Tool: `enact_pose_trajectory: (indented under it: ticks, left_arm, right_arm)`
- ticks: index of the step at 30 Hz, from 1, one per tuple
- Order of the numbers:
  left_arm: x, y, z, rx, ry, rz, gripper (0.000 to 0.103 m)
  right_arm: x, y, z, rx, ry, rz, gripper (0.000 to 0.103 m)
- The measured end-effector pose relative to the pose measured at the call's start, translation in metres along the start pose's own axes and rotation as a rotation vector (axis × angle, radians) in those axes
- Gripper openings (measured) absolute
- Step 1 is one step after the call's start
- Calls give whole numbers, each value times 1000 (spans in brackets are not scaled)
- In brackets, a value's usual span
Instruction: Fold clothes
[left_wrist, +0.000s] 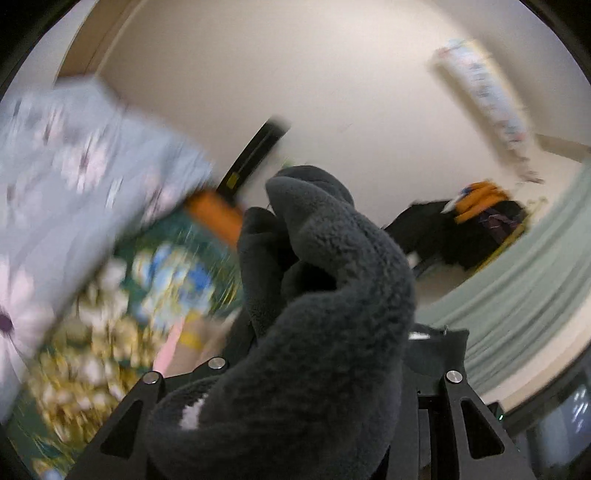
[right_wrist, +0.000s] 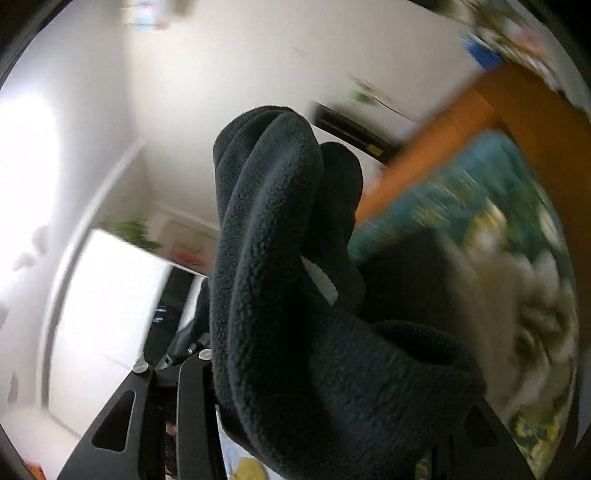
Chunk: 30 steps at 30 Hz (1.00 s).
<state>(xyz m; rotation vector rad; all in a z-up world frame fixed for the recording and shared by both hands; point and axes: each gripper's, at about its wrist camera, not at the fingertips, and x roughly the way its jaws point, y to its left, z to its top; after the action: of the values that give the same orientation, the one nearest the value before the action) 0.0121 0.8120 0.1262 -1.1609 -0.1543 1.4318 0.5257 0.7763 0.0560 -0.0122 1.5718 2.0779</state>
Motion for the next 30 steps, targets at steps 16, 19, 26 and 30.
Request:
enact_pose_trajectory:
  ticks: [16,19,26,30]
  left_arm:
    - [58,68,-16,-205,135,12,67]
    - [53,66,-15,-230,172,10,71]
    - [26,57,4,-161,158,73,78]
    - [16,49,12,-93,112,152,81]
  right_arm:
    - [14,-76,-28,168,6,-2,61]
    - [5,-72,-32,105,21,-38,63]
    - [-47,-73,-7,57,-66,-141,75]
    - [-49,-62,7,-12,-67,-174,76]
